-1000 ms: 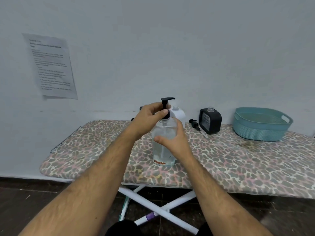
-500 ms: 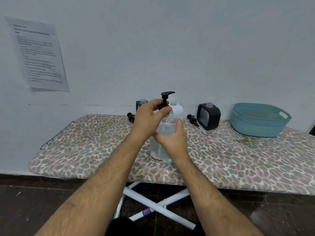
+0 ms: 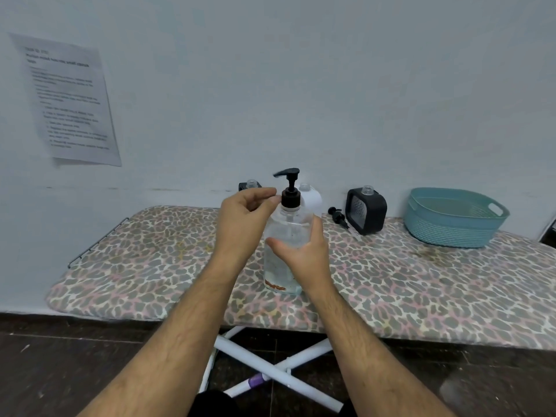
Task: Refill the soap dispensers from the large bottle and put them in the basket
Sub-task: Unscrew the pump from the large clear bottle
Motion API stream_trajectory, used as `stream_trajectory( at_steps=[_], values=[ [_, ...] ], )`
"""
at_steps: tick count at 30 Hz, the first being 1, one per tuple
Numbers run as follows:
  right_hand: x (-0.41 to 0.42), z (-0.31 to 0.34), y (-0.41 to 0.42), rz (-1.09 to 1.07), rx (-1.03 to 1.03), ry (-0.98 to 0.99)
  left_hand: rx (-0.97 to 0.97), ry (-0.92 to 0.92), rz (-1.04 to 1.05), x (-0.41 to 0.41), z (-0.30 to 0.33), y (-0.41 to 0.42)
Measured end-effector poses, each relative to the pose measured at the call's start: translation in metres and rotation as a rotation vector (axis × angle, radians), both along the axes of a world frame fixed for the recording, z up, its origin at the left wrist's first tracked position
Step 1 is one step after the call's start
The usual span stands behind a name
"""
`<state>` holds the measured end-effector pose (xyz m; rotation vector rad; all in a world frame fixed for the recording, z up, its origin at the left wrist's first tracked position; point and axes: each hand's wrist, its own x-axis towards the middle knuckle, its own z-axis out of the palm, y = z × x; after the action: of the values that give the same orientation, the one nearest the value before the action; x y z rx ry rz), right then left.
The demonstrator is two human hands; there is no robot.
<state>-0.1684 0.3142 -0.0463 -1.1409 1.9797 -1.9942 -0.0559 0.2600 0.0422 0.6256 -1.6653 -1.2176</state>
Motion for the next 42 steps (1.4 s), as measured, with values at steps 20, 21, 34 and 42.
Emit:
stream_trajectory(
  at_steps=[20, 21, 34, 42],
  values=[
    [-0.003, 0.005, 0.002, 0.009, -0.011, 0.022, 0.037, -0.119, -0.298, -0.007, 0.01, -0.015],
    [-0.003, 0.005, 0.002, 0.014, -0.019, 0.018, 0.028, -0.117, -0.289, -0.003, 0.009, -0.017],
    [0.002, 0.0, 0.002, 0.007, -0.013, 0.028, -0.001, -0.156, -0.335, -0.021, 0.014, -0.021],
    [0.0, 0.0, -0.002, 0.026, -0.018, 0.029, -0.005, -0.166, -0.347, -0.021, 0.013, -0.018]
  ],
)
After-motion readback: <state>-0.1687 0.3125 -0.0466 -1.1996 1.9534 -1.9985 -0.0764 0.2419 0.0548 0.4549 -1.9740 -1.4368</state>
